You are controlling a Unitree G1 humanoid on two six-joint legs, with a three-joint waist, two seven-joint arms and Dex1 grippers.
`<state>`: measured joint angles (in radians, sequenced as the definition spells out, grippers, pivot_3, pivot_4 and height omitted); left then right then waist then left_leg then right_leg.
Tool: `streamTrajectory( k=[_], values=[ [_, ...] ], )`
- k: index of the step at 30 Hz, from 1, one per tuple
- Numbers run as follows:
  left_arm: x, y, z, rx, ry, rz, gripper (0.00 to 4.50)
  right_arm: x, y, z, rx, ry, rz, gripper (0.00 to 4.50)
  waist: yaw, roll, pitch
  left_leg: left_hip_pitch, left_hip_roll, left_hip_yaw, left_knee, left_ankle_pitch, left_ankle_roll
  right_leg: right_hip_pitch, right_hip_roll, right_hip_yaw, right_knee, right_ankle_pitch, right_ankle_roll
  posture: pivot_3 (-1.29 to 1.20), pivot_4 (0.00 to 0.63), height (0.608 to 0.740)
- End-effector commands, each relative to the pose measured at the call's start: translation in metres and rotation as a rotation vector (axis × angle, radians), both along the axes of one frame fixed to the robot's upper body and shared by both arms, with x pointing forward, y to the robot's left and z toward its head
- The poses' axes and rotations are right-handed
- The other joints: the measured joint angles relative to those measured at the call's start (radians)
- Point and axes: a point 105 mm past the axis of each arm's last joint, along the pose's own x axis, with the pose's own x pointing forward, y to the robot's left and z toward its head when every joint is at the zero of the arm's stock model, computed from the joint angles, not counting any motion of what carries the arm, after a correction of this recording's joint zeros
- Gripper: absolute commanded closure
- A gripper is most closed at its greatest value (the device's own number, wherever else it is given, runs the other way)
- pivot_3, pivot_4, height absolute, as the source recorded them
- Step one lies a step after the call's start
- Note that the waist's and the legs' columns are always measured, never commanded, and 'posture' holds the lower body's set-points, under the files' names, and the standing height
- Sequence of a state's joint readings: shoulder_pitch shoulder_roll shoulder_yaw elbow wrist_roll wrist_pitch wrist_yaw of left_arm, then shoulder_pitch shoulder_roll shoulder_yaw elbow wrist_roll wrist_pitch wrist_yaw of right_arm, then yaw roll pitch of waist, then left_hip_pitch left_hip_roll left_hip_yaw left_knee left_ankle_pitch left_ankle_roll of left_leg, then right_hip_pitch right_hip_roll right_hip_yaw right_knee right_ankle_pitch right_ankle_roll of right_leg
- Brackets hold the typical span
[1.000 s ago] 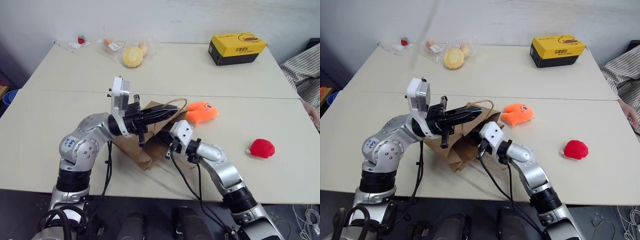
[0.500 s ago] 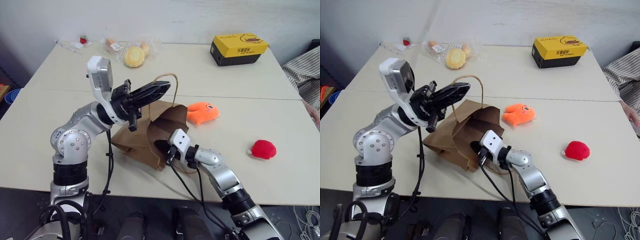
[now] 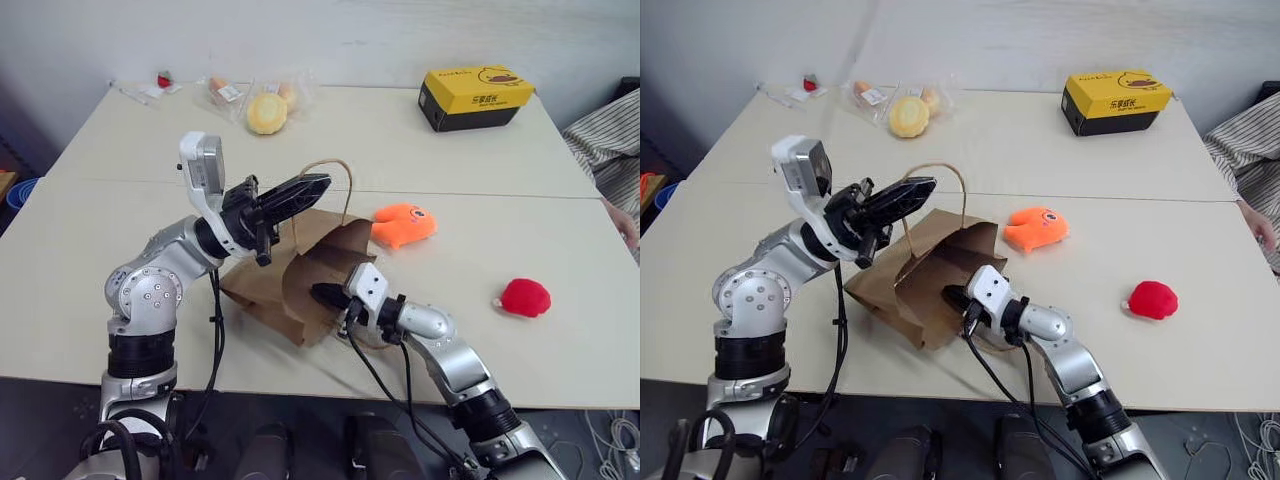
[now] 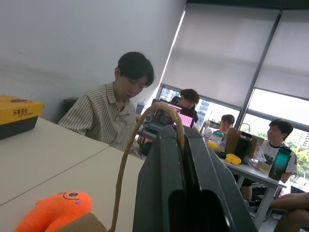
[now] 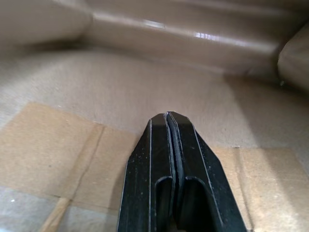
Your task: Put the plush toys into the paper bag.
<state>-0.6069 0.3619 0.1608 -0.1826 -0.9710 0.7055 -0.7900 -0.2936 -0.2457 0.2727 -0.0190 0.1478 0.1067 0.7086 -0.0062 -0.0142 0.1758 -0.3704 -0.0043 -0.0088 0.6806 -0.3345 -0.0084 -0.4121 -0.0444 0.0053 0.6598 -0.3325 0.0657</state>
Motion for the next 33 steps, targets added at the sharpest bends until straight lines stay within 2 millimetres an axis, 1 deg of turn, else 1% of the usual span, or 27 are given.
streamTrajectory(
  k=[1,2,3,5,7,9,10,11,12,13,14,16,18,19,22,24,26,29,32,33],
  values=[
    [-0.003,-0.003,-0.002,0.001,-0.034,-0.006,4.50,-0.011,-0.005,0.038,0.169,-0.049,0.053,4.45,0.000,0.000,0.000,0.000,0.000,0.000,0.000,0.000,0.000,0.000,0.000,0.000,0.000,0.000,0.000,0.00,0.150,0.740],
    [-0.002,-0.003,-0.003,0.000,-0.036,-0.006,4.50,-0.015,-0.005,0.041,0.161,-0.068,0.075,4.10,0.001,0.000,0.000,0.000,0.000,0.000,0.000,0.000,0.000,0.000,0.000,0.000,0.000,0.000,0.000,0.00,0.150,0.740],
    [-0.002,-0.004,-0.005,0.003,-0.037,-0.006,4.50,-0.016,-0.011,0.044,0.151,-0.085,0.061,3.89,0.001,0.000,0.000,0.000,0.000,0.000,0.000,0.000,0.000,0.000,0.000,0.000,0.000,0.000,0.000,0.00,0.150,0.740],
    [-0.002,-0.006,-0.007,0.010,-0.044,-0.015,4.50,-0.025,-0.026,0.056,0.164,-0.129,0.072,3.23,0.002,0.000,0.000,0.000,0.000,0.000,0.000,0.000,0.000,0.000,0.000,0.000,-0.001,0.000,0.000,0.00,0.150,0.740],
    [-0.002,-0.007,-0.008,0.001,-0.040,-0.026,4.50,-0.031,-0.043,0.063,0.202,-0.103,0.048,2.54,0.007,0.000,0.000,-0.001,0.000,-0.001,0.000,0.000,0.000,0.001,0.000,-0.001,-0.002,0.000,0.000,0.00,0.150,0.740],
    [-0.001,-0.007,-0.009,0.008,-0.045,-0.026,4.50,-0.039,-0.054,0.068,0.235,-0.057,0.034,1.89,0.005,0.000,0.000,-0.001,0.000,-0.001,0.000,0.000,0.000,0.001,-0.001,0.000,-0.002,0.000,0.000,0.00,0.150,0.740],
    [0.000,-0.007,-0.011,0.014,-0.046,-0.026,4.50,-0.045,-0.060,0.073,0.251,-0.060,0.028,1.51,0.005,0.000,0.000,-0.001,0.000,-0.001,0.000,0.000,0.000,0.001,-0.001,0.000,-0.002,0.000,0.000,0.00,0.150,0.740],
    [0.001,-0.008,-0.011,0.020,-0.050,-0.027,4.50,-0.050,-0.066,0.077,0.263,-0.056,0.017,1.26,0.005,0.001,0.000,-0.001,0.000,-0.001,-0.001,0.000,0.001,0.001,-0.001,-0.001,-0.002,0.000,0.000,0.00,0.150,0.740],
    [0.002,-0.008,-0.012,0.025,-0.052,-0.028,4.50,-0.054,-0.074,0.079,0.275,-0.049,-0.006,0.85,0.004,0.001,0.000,0.000,0.000,-0.001,-0.001,0.000,0.000,0.001,0.000,0.000,-0.002,0.000,0.000,0.00,0.150,0.740],
    [0.003,-0.008,-0.013,0.027,-0.052,-0.029,4.50,-0.057,-0.082,0.080,0.286,-0.043,-0.038,0.54,0.004,0.001,0.000,0.000,0.000,-0.001,-0.002,0.000,0.000,0.001,0.000,-0.001,-0.002,0.000,0.000,0.00,0.150,0.740],
    [0.004,-0.009,-0.014,0.034,-0.055,-0.031,4.50,-0.060,-0.094,0.079,0.284,-0.036,-0.079,0.10,0.003,0.001,0.000,0.000,0.000,-0.001,-0.002,0.000,0.000,0.001,0.000,0.000,-0.002,0.000,0.000,0.00,0.150,0.740],
    [0.006,-0.010,-0.015,0.043,-0.059,-0.035,4.50,-0.064,-0.109,0.078,0.268,-0.036,-0.137,0.05,0.005,0.001,0.000,0.000,0.000,-0.001,-0.002,0.000,0.000,0.001,0.000,0.000,-0.002,0.000,0.000,0.00,0.150,0.740],
    [0.006,-0.013,-0.017,0.063,-0.064,-0.052,4.50,-0.074,-0.147,0.070,0.145,-0.129,-0.286,0.05,0.007,0.001,0.000,0.000,0.000,-0.001,-0.002,0.000,0.001,0.002,0.000,0.000,-0.003,0.000,0.000,0.00,0.150,0.740],
    [0.006,-0.014,-0.018,0.070,-0.066,-0.058,4.50,-0.078,-0.159,0.067,0.102,-0.152,-0.329,0.05,0.012,0.001,0.000,0.000,0.000,-0.001,-0.002,-0.001,0.001,0.003,0.000,0.000,-0.003,0.000,0.000,0.00,0.150,0.740],
    [0.007,-0.014,-0.021,0.087,-0.068,-0.065,4.50,-0.101,-0.201,0.043,-0.085,-0.203,-0.491,0.05,0.018,0.001,0.000,0.000,-0.001,0.000,-0.002,-0.001,0.001,0.003,0.000,0.000,-0.004,0.000,0.000,0.00,0.150,0.740],
    [0.007,-0.014,-0.023,0.092,-0.068,-0.066,4.50,-0.115,-0.217,0.027,-0.197,-0.222,-0.545,0.05,0.018,0.000,0.000,0.001,-0.001,0.001,-0.003,-0.001,0.002,0.003,0.000,0.001,-0.004,0.000,0.000,0.00,0.150,0.740],
    [0.007,-0.014,-0.025,0.096,-0.066,-0.062,4.50,-0.122,-0.226,0.018,-0.255,-0.242,-0.597,0.05,0.015,0.000,0.000,0.002,-0.001,0.001,-0.003,-0.001,0.002,0.003,0.000,0.001,-0.004,0.000,0.000,0.00,0.150,0.740],
    [0.009,-0.015,-0.027,0.106,-0.061,-0.048,4.50,-0.118,-0.229,0.020,-0.275,-0.299,-0.641,0.05,-0.002,0.001,0.000,0.004,0.000,0.003,-0.003,-0.001,0.001,0.003,0.001,0.003,-0.002,0.000,0.000,0.00,0.150,0.740],
    [0.009,-0.017,-0.025,0.102,-0.059,-0.051,4.50,-0.081,-0.210,0.034,-0.301,-0.381,-0.538,0.05,-0.020,0.000,0.001,0.007,0.000,0.005,-0.003,0.000,0.001,0.004,0.001,0.005,-0.001,0.000,0.000,0.00,0.150,0.740],
    [0.009,-0.017,-0.025,0.106,-0.059,-0.051,4.50,-0.063,-0.203,0.039,-0.333,-0.400,-0.497,0.05,-0.026,0.001,0.001,0.007,0.000,0.005,-0.003,0.000,0.001,0.005,0.001,0.005,0.000,0.001,0.001,0.00,0.150,0.740]
  ],
)
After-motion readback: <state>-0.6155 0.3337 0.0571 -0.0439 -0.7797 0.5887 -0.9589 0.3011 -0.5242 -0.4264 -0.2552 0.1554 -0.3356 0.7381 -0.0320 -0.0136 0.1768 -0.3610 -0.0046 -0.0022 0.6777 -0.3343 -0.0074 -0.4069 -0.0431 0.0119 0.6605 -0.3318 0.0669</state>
